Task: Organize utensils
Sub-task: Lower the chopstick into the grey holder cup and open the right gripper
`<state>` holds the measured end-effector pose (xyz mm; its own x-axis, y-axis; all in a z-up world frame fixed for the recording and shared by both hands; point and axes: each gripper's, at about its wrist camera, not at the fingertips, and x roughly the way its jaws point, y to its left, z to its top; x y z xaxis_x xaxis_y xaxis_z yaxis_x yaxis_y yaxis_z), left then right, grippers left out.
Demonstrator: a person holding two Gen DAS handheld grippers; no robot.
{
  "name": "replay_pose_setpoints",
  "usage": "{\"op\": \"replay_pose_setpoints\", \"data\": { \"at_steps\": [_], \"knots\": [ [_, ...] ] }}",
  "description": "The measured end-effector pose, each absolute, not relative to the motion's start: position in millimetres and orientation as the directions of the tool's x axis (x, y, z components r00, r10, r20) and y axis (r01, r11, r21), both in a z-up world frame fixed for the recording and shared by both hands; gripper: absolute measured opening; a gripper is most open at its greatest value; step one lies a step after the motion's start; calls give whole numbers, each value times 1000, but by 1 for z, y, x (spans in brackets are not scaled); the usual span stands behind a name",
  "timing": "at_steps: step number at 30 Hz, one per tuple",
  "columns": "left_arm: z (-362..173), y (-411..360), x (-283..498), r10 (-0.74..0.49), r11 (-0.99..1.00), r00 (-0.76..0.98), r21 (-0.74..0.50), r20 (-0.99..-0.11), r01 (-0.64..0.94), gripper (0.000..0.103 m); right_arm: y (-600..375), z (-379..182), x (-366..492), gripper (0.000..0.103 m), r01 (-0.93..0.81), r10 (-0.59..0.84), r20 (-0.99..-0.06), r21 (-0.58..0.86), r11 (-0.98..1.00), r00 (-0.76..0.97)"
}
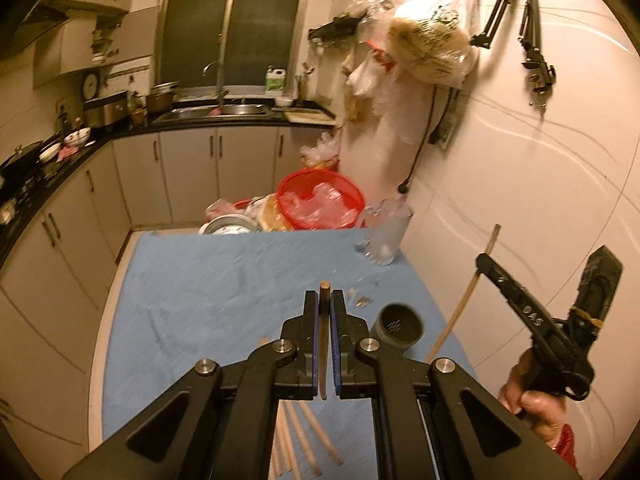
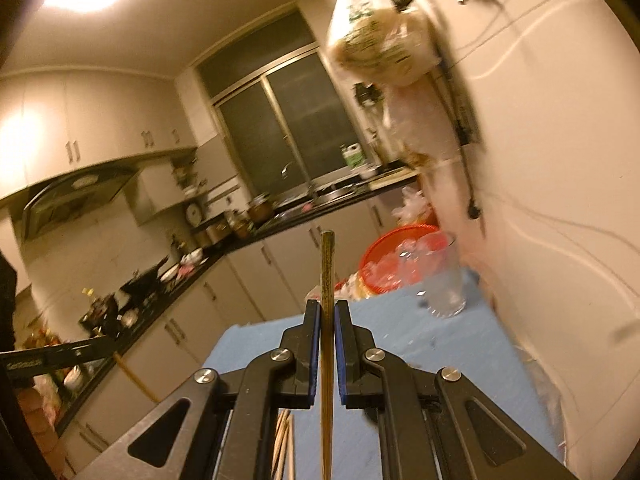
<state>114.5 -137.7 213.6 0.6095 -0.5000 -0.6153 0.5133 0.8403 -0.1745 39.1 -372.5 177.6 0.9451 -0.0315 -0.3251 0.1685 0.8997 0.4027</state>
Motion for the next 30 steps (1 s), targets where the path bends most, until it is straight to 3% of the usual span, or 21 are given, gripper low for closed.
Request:
{"op": "replay_pose_setpoints", "data": {
  "at_steps": [14, 30],
  "knots": [
    [240, -228, 144, -615, 759, 545, -238, -571, 607, 5, -436, 176, 85, 7, 267, -142, -314, 404, 875, 939],
    [148, -276, 180, -533, 787, 436, -236, -725, 570, 5, -455, 104, 122, 10, 278, -50, -481, 416, 866, 875]
  ]
}}
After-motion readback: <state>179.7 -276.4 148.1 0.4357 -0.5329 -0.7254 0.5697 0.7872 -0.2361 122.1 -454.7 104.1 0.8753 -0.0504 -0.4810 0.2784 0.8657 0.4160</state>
